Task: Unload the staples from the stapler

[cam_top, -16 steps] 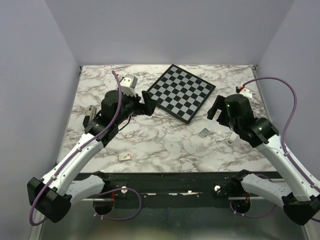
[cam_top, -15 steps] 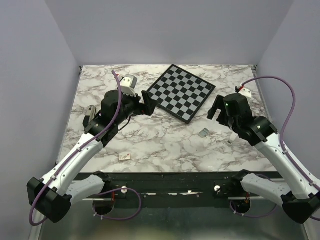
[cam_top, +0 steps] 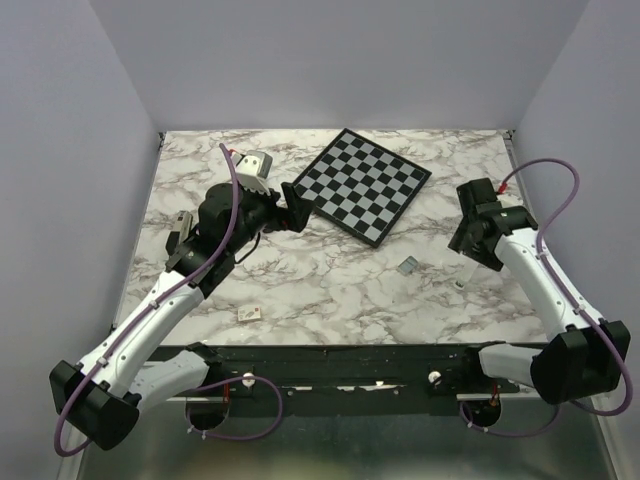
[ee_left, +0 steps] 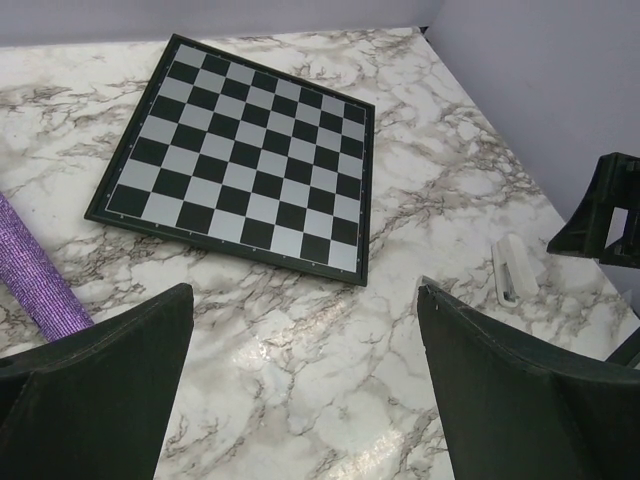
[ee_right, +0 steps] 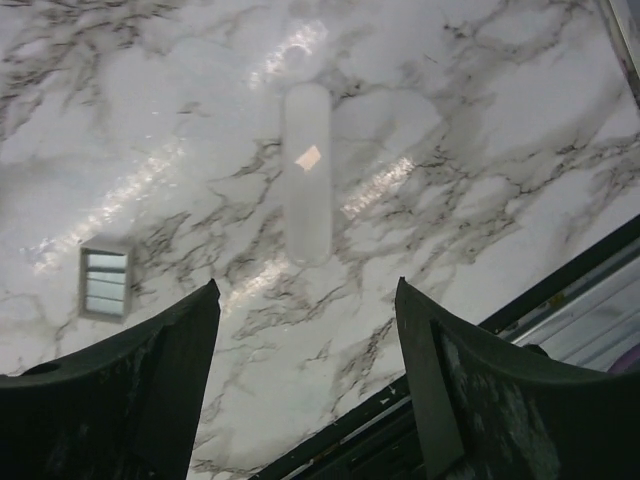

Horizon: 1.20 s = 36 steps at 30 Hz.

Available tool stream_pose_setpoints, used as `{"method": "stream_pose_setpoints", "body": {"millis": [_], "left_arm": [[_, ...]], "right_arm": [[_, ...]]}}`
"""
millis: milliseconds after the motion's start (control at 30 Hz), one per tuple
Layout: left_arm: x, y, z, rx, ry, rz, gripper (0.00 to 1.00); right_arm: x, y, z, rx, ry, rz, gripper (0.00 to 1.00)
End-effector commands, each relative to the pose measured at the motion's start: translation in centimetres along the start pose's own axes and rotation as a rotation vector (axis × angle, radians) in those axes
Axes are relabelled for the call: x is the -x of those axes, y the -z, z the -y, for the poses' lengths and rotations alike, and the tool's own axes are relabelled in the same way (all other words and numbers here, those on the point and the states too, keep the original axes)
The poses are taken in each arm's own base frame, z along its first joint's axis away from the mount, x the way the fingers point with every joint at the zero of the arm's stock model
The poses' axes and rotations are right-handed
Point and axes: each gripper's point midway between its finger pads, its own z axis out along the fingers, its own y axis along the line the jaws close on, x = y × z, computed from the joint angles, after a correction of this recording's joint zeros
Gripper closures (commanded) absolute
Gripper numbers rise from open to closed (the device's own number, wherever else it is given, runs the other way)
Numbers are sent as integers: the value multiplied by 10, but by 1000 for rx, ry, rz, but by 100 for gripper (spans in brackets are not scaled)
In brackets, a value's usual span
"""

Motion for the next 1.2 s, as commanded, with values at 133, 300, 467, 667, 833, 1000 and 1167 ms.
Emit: {"method": "stream_pose_setpoints", "body": {"millis": [133,300,467,667,833,1000,1167], "left_arm": [[10,5,8,-22,7,31,1],[8,6,7,-12,11,31,1],[8,6,7,-11,6,33,1],[7,6,7,-10,4,33,1],[5,3,8,-13,6,24,2],[0,2,4,2,0,5,2],[-4,-2,3,9,3,-22,4]], "right_arm": [[-34,-42,12,7,-60,-238,41],[-34,-62,0,17,-57,-272,36],[-42,-78,2,-31,-27,-308,32],[-49,-87,15,-102,-17,-327,31],[-55,-97,17,-129,-4,-346,32],[-51,-104,17,-123,-9,-323,45],[-49,-108,17,-112,-4,-297,58]]}}
